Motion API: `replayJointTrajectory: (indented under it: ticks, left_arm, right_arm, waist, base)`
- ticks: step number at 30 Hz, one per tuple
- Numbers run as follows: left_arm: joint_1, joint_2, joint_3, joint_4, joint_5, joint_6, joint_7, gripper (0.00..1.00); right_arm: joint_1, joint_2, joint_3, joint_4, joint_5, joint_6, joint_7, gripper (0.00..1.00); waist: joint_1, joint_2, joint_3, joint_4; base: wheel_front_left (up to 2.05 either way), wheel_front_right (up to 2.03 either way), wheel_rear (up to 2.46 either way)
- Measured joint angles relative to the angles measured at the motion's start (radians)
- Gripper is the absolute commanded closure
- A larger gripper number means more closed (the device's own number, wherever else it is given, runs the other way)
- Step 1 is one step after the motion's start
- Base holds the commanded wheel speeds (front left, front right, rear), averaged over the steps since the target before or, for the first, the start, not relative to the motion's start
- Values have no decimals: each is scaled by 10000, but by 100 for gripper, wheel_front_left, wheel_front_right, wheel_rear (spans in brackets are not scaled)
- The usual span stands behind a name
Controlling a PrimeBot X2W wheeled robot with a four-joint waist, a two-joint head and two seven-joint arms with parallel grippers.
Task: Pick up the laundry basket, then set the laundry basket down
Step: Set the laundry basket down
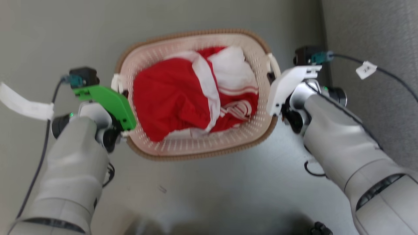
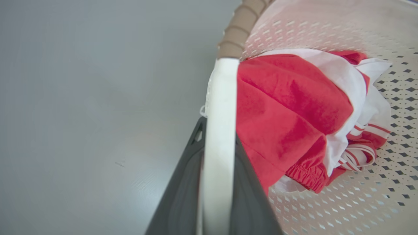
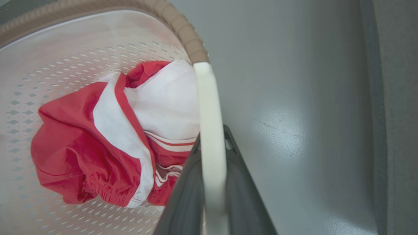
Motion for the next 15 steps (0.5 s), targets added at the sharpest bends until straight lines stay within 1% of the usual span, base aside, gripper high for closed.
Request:
replayJointTrajectory:
  ticks: [12, 15]
  left_arm:
    - [-1134, 186, -25, -73, 90, -44, 86, 100]
    - [-1367, 192, -36, -102, 142, -56, 69, 100]
  right_arm:
    - [-1117, -48, -35, -8, -94, -35, -176, 100]
    - [-1331, -82, -71, -2, -94, -88, -236, 100]
  waist:
    - [0, 0, 1489, -12]
    - [0, 0, 1803, 4]
  base:
    - [0, 0, 0]
    - [0, 0, 0]
